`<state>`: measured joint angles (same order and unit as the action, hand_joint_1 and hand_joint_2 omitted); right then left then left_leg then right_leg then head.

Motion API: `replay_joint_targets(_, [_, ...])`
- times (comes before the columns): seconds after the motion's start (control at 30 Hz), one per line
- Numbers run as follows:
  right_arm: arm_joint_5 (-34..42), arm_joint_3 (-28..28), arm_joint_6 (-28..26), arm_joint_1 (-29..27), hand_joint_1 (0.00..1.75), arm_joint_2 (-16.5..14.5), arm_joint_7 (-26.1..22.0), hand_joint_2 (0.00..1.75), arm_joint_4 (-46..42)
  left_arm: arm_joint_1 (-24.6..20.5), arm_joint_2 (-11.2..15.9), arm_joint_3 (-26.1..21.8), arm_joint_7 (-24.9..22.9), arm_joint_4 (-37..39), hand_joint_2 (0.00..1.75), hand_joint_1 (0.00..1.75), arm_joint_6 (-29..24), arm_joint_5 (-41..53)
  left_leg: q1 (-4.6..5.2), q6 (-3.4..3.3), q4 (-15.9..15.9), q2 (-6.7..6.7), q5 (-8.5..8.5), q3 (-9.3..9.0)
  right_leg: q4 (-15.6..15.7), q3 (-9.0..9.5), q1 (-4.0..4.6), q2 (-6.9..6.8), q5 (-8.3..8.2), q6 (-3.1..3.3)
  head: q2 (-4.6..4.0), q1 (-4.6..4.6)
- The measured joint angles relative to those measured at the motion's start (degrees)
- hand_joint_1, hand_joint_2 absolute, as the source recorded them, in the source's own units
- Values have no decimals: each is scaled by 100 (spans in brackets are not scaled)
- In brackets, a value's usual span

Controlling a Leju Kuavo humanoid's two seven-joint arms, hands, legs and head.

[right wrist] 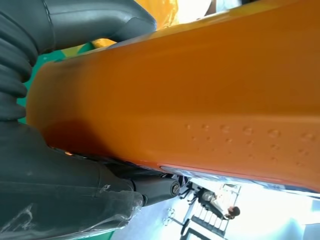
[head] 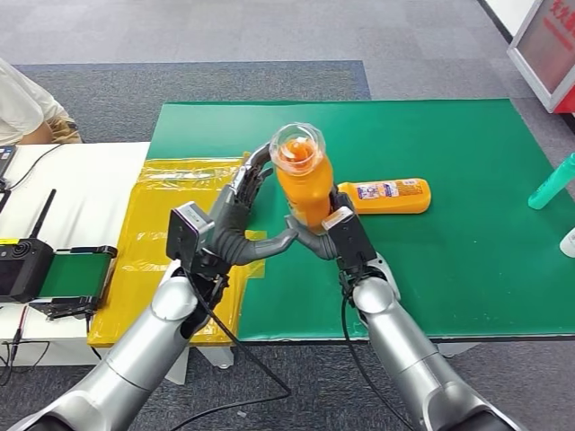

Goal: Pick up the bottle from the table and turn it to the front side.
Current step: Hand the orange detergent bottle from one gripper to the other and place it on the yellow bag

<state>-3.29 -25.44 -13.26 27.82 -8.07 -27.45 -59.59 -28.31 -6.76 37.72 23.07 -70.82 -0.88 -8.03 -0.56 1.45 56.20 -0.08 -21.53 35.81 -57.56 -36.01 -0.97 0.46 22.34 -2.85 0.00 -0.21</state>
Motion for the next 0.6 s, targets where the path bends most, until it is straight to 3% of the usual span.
replay_joint_targets(0.6, [19,-100,-235,-49,175,-39,-105,175,-247,4,-121,7,174,-15,175,0,-338,83,0,0,0,0,0,0,0,0,0,0,0,0,0,1])
